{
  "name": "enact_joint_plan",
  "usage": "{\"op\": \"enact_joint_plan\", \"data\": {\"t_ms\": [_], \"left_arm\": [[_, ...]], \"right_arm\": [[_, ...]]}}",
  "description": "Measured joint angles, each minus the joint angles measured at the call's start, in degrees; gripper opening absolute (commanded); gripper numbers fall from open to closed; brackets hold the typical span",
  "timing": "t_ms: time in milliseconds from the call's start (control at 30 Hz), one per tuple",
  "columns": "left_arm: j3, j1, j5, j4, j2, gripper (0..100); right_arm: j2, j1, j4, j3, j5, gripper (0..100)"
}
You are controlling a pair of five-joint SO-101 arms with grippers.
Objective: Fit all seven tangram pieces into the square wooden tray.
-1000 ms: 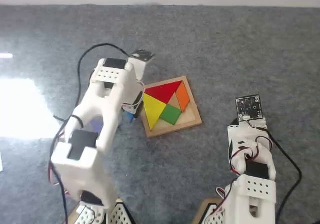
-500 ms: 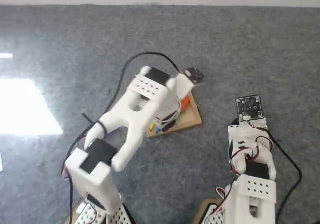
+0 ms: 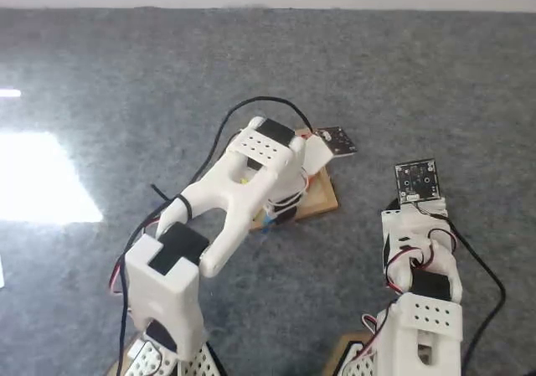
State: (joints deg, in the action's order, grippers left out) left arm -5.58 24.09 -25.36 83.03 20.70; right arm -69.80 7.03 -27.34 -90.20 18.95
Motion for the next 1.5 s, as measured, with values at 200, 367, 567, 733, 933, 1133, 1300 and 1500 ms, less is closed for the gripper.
{"op": "enact_joint_plan", "data": {"t_ms": [200,367,567,733,933,1133,1300,1500], "left_arm": [[3.87,-2.29,-6.95,2.81,0.53,7],[5.80,-2.46,-13.10,4.04,0.53,7],[5.80,-2.73,-17.41,4.40,0.53,7],[5.80,-4.57,-19.25,4.40,0.53,12],[5.80,-5.98,-19.69,3.25,0.53,17],[5.80,-5.89,-19.69,3.16,0.53,17],[5.80,-5.89,-19.69,3.16,0.53,16],[6.07,-8.26,-19.25,3.16,0.53,16]], "right_arm": [[0.00,0.00,0.00,0.00,0.00,0.6],[0.00,0.00,0.00,0.00,0.00,0.6],[0.00,0.00,0.00,0.00,0.00,0.6],[0.00,0.00,0.00,0.00,0.00,0.6],[0.00,0.00,0.00,0.00,0.00,0.6],[0.00,0.00,0.00,0.00,0.00,0.6],[0.00,0.00,0.00,0.00,0.00,0.6],[0.00,0.00,0.00,0.00,0.00,0.6]]}}
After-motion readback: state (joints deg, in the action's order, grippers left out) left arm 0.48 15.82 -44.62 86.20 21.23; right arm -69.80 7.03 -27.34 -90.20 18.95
